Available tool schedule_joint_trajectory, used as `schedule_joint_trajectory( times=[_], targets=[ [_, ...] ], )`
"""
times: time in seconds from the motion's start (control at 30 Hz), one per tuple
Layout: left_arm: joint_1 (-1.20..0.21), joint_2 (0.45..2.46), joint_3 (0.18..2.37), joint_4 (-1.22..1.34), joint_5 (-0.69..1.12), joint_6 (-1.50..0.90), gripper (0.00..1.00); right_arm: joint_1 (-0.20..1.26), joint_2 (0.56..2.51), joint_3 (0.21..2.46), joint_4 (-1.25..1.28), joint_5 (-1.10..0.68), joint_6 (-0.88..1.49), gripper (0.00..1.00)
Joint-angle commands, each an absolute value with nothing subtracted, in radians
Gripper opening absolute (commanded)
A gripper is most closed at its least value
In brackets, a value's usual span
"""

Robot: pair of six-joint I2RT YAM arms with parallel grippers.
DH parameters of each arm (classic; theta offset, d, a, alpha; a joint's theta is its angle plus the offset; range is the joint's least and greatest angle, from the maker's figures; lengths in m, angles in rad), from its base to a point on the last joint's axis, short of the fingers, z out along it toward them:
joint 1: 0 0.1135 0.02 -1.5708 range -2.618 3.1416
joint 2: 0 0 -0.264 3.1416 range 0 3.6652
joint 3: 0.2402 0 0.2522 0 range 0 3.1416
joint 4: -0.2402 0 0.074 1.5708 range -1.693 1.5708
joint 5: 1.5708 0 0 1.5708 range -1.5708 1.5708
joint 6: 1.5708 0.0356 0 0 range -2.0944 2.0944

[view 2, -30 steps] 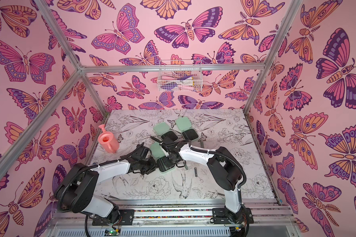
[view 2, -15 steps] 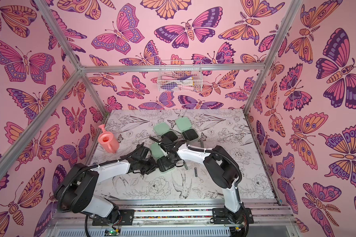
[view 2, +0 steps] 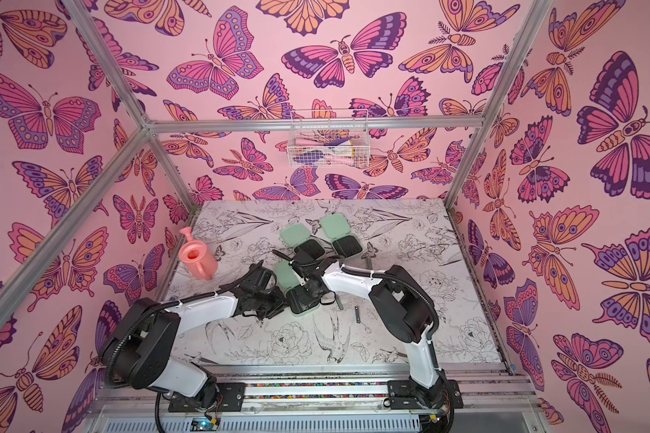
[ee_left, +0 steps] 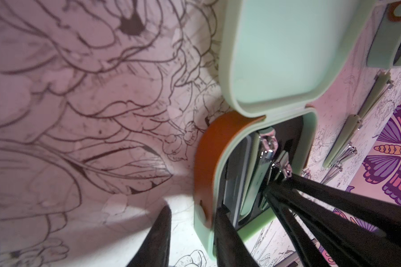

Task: Organize nail clipper sets
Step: Place the nail clipper in the storage box.

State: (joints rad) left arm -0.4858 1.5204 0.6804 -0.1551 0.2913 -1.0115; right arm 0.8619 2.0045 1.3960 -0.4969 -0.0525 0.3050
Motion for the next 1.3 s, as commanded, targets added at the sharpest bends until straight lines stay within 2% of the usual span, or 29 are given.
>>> schedule_joint_trajectory(
  times=[0.0,0.43,1.27],
  targets=[
    [-0.491,1.533,0.682,-0.205,0.276,-1.006,0.34,0.85,2.036,1.416,-0.512,-0.026,0.285,0.13],
    [-0.491,1.533,0.682,-0.206,0.276,-1.006,0.34,0.85,2.04,1.42,-0.535,0.038,0.337,0.13],
    [-0.491,1.534,0.68,-0.203,0.278,-1.004,0.34,0.85,2.042,1.423,-0.518,-0.019,0.453,0.13]
  ],
)
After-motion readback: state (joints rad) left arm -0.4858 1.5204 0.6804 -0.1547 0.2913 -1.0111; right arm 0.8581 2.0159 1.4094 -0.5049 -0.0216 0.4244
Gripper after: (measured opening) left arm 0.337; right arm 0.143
